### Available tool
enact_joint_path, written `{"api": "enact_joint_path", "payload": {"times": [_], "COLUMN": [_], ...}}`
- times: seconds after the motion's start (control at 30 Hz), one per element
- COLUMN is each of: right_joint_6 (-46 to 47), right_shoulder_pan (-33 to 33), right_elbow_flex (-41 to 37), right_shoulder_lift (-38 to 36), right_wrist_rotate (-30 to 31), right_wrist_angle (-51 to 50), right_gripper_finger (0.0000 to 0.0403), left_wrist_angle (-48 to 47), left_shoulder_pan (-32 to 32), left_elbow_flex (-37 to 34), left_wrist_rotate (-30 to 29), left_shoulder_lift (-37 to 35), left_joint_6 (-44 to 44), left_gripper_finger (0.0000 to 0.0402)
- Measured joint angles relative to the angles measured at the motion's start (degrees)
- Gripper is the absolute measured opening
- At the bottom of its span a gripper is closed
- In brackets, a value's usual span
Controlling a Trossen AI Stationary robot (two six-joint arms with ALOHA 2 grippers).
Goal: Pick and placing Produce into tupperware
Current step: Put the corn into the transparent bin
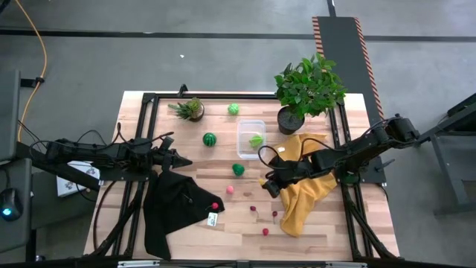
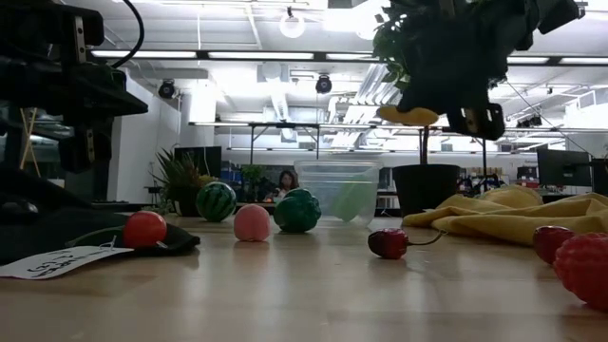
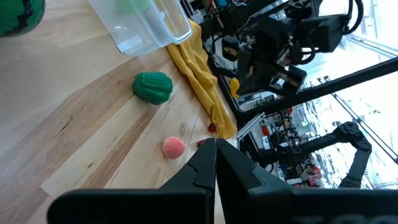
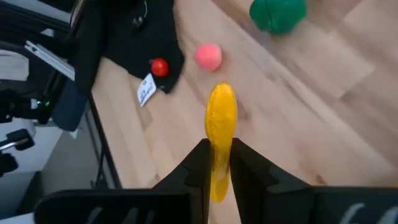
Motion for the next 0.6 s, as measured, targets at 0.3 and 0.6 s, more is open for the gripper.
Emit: {"api": "enact_joint_path", "payload": {"times": [0.3,0.6], "right_joint_6": [-6.16,-13.5], "right_shoulder_pan": [0.63,0.61], "right_elbow_flex": [0.0,0.0], "right_shoulder_lift": [0.02,0.02], "right_wrist_rotate": [6.23,12.75], "right_wrist_angle": [1.33,3.47], "right_gripper_finger": [0.0037,0.0037], "left_wrist_angle": [-0.02,0.0], "left_shoulder_pan": [-0.02,0.0], "left_elbow_flex": [0.01,0.01], "left_wrist_rotate": [0.0,0.0], "left_shoulder_lift": [0.0,0.0], "left_joint_6": [0.0,0.0], "left_gripper_finger": [0.0001,0.0001]}}
